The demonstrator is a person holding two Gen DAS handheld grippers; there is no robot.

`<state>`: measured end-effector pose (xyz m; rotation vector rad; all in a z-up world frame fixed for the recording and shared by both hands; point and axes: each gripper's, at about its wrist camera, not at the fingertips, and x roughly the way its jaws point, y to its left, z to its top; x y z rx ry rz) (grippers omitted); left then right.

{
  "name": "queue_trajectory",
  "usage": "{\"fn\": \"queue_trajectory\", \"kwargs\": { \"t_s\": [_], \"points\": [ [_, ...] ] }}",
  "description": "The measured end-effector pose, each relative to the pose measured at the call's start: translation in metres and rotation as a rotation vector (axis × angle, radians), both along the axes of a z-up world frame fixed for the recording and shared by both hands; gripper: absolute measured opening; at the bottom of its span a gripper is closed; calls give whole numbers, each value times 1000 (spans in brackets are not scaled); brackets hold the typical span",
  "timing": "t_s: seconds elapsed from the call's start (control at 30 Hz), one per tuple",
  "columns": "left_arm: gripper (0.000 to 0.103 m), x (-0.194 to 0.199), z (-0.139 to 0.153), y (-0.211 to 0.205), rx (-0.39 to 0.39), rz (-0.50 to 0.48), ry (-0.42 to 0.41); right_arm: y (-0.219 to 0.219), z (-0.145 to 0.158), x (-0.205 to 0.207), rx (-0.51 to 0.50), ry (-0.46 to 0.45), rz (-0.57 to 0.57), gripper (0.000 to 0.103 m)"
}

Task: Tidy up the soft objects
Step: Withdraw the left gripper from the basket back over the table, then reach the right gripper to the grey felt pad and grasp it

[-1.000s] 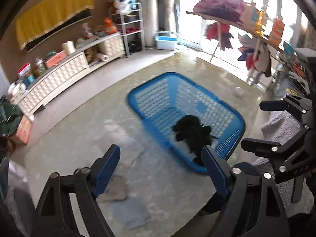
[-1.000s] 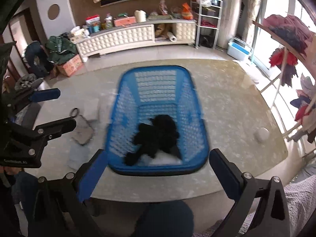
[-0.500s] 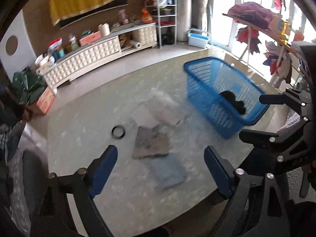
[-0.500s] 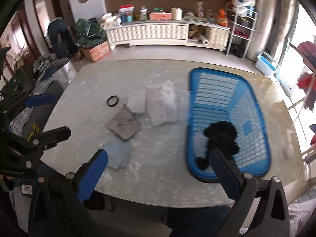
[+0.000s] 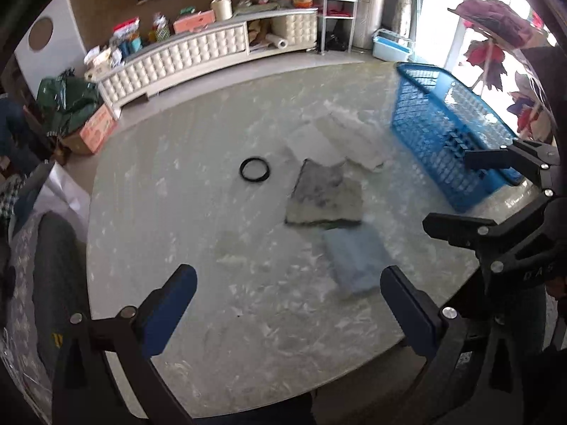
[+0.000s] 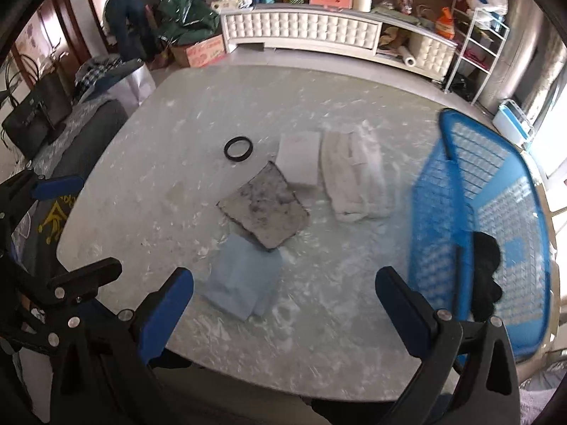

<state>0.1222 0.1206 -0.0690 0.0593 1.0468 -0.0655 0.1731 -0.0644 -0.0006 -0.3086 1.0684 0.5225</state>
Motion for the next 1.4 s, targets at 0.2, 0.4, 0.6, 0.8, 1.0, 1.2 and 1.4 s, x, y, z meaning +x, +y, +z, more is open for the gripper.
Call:
{"fn": "queue_trajectory", "kwargs": {
  "t_s": [0.2,0.4,0.6,0.8,1.0,1.2,1.4],
  "points": [
    [103,15,-27,22,-21,33,46,31,-32,16,-47,18,46,103],
    [103,30,-51,43,-52,67,75,60,-59,33,-90,44,80,103],
    [103,48,-69,57,-87,76,111,78,-84,50,-142,73,96,95],
    [103,60,-85,63,-107,73,142,84,-100,61,-170,105,98,85],
    [103,65,-91,63,-138,75,158,89,-111,59,-189,121,115,77],
    [103,64,-91,59,-163,63,169,86,-110,54,-178,116,122,63],
    [103,62,-88,58,-167,68,154,67,-104,41,-182,95,120,36]
  ]
}}
